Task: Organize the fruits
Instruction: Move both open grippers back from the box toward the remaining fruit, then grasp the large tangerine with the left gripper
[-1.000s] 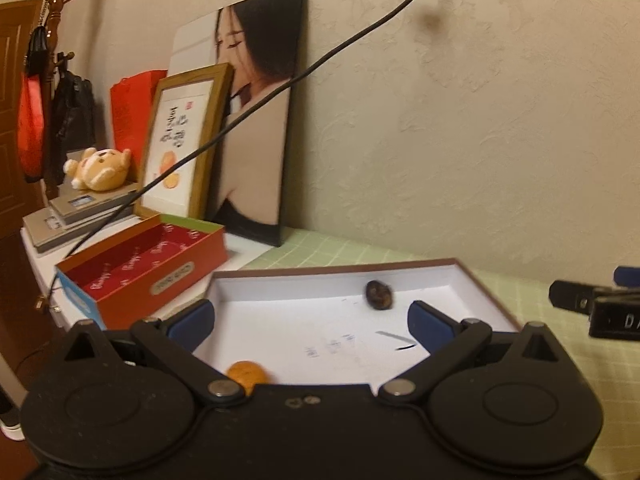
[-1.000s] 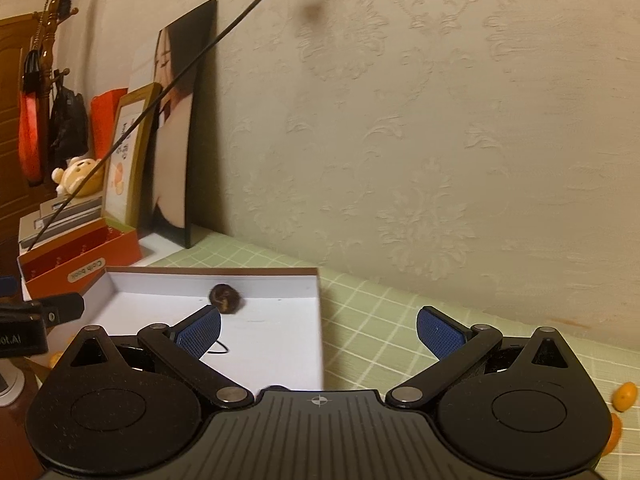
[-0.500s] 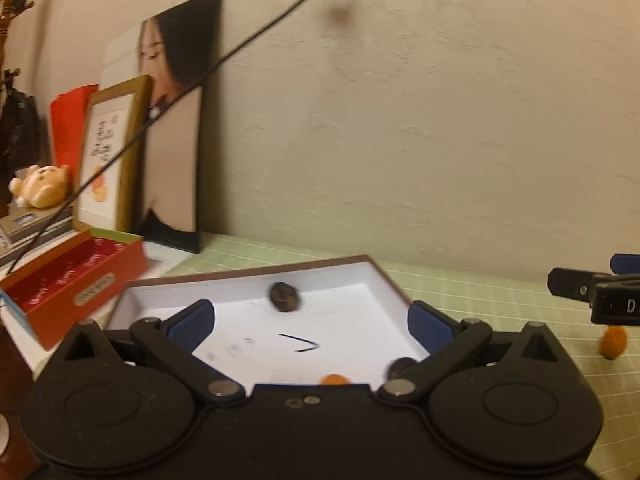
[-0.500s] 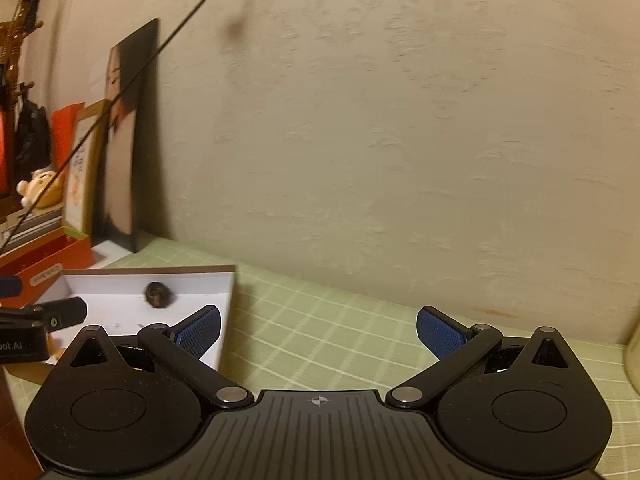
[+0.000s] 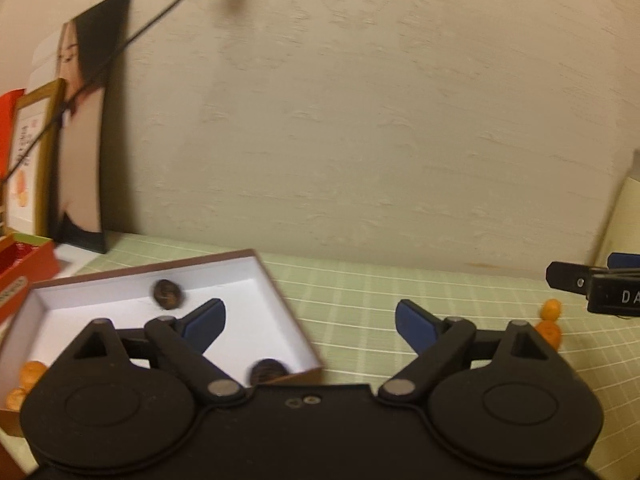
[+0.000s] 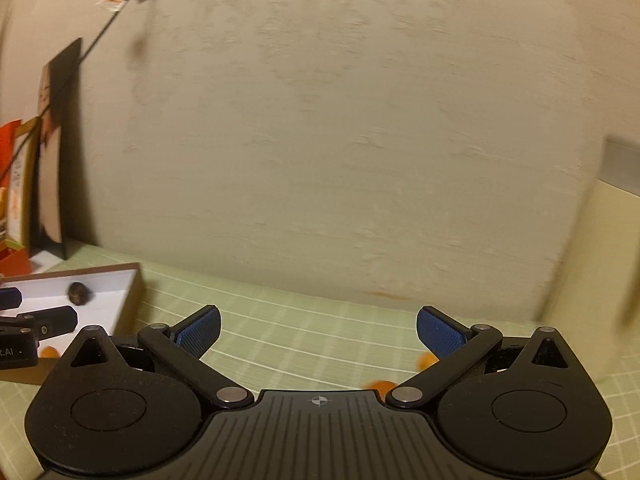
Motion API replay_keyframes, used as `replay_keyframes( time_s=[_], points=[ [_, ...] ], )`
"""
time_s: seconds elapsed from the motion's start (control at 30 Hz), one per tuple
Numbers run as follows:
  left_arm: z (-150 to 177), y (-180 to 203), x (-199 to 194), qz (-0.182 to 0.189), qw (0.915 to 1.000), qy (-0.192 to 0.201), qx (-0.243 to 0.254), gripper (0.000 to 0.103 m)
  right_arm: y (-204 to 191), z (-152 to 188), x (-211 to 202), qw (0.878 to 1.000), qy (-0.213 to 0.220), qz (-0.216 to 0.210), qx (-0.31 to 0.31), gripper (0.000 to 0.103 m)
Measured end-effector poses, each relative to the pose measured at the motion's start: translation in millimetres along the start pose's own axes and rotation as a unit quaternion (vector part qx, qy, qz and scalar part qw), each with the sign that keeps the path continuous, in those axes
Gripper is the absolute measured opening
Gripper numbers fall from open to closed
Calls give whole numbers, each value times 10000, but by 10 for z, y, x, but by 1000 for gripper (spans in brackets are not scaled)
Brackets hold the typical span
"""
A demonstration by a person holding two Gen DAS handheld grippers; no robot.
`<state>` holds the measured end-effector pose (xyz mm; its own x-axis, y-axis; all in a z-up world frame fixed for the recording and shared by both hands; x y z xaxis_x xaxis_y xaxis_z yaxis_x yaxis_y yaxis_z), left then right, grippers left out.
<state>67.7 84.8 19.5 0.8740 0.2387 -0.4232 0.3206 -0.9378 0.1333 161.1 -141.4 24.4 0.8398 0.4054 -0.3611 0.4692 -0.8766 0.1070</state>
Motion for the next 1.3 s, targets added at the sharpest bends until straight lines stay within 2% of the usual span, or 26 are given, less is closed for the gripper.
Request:
replay_keyframes(
  time_s=[0.57, 0.93, 1.23, 1.3],
  points=[
    [239, 957, 353, 791, 9956, -333, 384, 79, 972, 406, -253, 9931, -263, 1050, 454, 103],
    [474, 1480, 591, 1134, 9901, -613, 557, 73, 1410, 667, -329, 9874, -465, 1346, 694, 103],
    [616, 1841, 747, 1352, 9848, -861, 670, 65, 1615, 779, -243, 9846, -599, 1427, 816, 103],
    [643, 1890, 790, 1376, 9838, -929, 675, 60, 1647, 789, -225, 9840, -623, 1447, 832, 103]
  ],
)
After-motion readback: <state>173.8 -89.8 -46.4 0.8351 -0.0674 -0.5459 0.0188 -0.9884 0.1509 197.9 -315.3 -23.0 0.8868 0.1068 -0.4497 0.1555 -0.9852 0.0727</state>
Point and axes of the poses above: each gripper's, at about its wrist camera, not at the fingertips, and x roughly the way its jaws point, y to its right, z to its underside, the point moved 1 cm from there along x, roughly the way its jaws point, and after that the axes turned 7 degrees about -x, right-handed, at the moved point
